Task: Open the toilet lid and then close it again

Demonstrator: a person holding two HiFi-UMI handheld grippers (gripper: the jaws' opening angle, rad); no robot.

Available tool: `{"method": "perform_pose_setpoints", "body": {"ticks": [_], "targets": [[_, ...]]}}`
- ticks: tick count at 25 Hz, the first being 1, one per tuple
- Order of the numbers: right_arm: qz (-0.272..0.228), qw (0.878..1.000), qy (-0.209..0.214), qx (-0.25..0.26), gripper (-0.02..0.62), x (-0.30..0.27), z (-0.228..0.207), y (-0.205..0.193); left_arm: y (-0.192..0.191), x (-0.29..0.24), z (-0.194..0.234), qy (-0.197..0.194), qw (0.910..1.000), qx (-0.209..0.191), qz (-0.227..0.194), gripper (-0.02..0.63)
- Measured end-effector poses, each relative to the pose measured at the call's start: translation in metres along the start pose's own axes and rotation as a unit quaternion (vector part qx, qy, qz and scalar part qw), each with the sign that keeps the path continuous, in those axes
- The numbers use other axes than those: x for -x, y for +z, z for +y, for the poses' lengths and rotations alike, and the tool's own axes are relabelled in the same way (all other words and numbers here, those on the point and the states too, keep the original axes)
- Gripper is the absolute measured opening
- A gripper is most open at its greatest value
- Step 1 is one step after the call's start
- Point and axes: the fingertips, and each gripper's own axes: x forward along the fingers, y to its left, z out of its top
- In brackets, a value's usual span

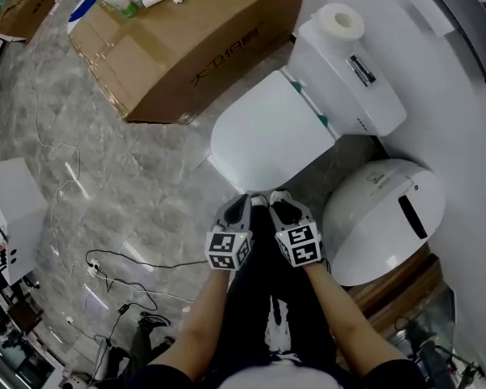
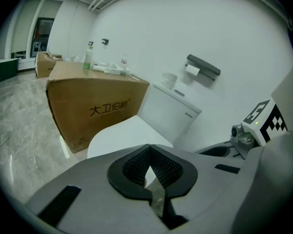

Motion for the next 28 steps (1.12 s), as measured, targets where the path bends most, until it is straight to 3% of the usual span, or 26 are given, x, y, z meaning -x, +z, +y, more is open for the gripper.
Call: {"method": "perform_pose_setpoints", "body": {"ticks": [8,16,24,28], "targets": [[0.035,0.999,0.021,0.005,0.091,-0.061,-0.011,-0.038,-0.075,-0.051,0.049,0.023,0.9938,0.107,0.022,0.006],[0.038,0.999,0.032,0.019,0.091,-0.098,-0.011,-0.059,-0.144,-0.082,0.107,0.058,0.9707,0.229,0.043,0.101],[0.029,0.999,0.034,0.022,0.091,-0.118,-0.019,-0.064,-0.190,-0.112,0.132,0.059,0.9515,0.291,0.079,0.141],[0.029,0.999,0.038,0.024,0.091,-0.125,-0.017,-0.066,-0.199,-0.118,0.141,0.056,0.9407,0.326,0.074,0.115]]}}
